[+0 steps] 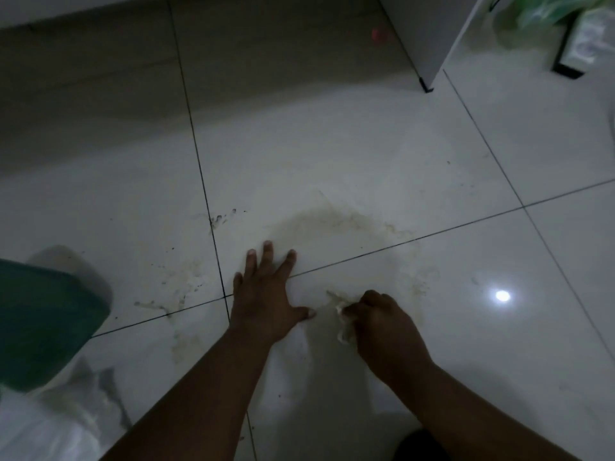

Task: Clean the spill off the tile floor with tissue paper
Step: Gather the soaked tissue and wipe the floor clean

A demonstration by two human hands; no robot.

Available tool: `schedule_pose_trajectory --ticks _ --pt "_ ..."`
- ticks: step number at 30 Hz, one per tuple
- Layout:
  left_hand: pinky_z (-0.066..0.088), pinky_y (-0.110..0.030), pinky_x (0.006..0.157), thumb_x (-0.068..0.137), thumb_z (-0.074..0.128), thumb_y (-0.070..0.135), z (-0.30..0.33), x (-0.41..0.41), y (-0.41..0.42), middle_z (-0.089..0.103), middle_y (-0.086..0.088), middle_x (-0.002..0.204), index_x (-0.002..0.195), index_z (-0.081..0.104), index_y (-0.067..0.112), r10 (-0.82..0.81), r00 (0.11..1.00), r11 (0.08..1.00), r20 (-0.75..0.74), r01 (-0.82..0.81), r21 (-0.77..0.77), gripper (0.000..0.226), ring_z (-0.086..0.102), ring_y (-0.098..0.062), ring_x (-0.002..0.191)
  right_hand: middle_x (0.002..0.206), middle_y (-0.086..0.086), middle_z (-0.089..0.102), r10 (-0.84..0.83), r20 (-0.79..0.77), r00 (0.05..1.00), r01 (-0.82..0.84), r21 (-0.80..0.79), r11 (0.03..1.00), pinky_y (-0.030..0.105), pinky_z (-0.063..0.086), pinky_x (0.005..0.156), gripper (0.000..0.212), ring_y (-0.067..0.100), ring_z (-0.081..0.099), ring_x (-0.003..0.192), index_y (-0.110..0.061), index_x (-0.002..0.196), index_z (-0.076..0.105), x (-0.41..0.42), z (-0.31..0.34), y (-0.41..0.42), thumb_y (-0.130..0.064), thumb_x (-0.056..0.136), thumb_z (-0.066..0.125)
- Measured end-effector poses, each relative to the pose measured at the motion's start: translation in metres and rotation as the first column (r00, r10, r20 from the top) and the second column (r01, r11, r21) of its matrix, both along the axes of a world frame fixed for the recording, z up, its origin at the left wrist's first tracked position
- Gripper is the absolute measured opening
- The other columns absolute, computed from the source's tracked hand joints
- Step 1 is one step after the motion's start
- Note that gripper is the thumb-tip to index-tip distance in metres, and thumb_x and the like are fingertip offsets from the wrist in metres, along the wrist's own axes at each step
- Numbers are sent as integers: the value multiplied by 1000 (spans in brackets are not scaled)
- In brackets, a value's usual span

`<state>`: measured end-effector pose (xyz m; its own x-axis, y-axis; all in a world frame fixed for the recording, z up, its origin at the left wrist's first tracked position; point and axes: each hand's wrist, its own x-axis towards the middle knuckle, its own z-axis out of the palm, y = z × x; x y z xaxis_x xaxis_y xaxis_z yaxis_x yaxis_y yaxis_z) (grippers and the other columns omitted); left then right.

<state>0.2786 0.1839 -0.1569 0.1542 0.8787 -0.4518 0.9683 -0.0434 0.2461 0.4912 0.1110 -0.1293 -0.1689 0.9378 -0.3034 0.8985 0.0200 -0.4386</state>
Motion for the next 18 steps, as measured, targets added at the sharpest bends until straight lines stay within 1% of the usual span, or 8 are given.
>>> schedule_pose_trajectory --ticks 3,6,8,10,11,13,16,18 --pt "7 -60 121 43 55 99 1 7 -6 -27 0 165 155 -9 42 22 1000 999 -14 -22 -25 142 -21 -30 152 98 4 61 -126 14 992 126 24 992 38 57 67 27 27 60 86 -19 108 73 7 1 11 -14 81 72" --pt "0 -66 120 27 48 104 0 18 -11 -43 -3 158 151 -26 39 47 998 995 -46 -51 -85 158 -35 -34 146 101 2 61 -74 2 997 74 5 997 38 56 71 28 25 59 89 -22 111 72 4 2 8 -16 83 70" --pt "-5 -69 117 26 49 104 -1 24 -10 -54 -5 149 147 -36 37 48 996 990 -75 -57 -130 162 -44 -36 140 102 -1 61 -14 -42 999 12 -53 999 36 56 75 31 22 60 90 -26 111 73 11 2 -2 -17 82 73" --pt "-7 -71 116 27 51 103 -2 27 -9 -59 -6 145 144 -41 36 41 994 987 -97 -56 -150 163 -48 -38 137 104 -3 61 14 -17 1000 -16 -121 993 32 56 78 33 19 61 92 -30 108 73 26 5 -11 -15 79 76" --pt "-6 -71 116 27 51 103 -3 27 -9 -59 -6 144 143 -42 35 39 994 987 -104 -54 -149 163 -49 -38 136 105 -4 62 2 22 1000 1 -138 990 31 56 79 33 18 62 93 -31 105 74 36 7 -13 -13 77 75" --pt "-5 -71 116 27 48 105 -3 26 -11 -59 -6 144 143 -42 36 34 994 990 -108 -48 -132 162 -48 -37 137 101 -1 64 -88 69 994 95 -111 989 35 57 76 34 22 64 91 -29 96 77 59 10 -11 -6 71 72" --pt "-3 -68 118 28 42 107 -2 24 -15 -55 -4 149 145 -38 37 34 995 996 -92 -41 -73 158 -44 -35 140 90 2 66 -279 15 960 279 -5 960 38 57 67 28 26 66 80 -21 85 78 85 8 3 -2 64 76" --pt "0 -66 119 33 37 109 -1 25 -16 -46 -3 156 150 -29 39 43 995 998 -89 -46 -31 152 -36 -35 146 90 1 68 -320 -25 947 320 38 947 38 57 68 30 25 66 81 -21 87 78 82 7 7 1 66 76"
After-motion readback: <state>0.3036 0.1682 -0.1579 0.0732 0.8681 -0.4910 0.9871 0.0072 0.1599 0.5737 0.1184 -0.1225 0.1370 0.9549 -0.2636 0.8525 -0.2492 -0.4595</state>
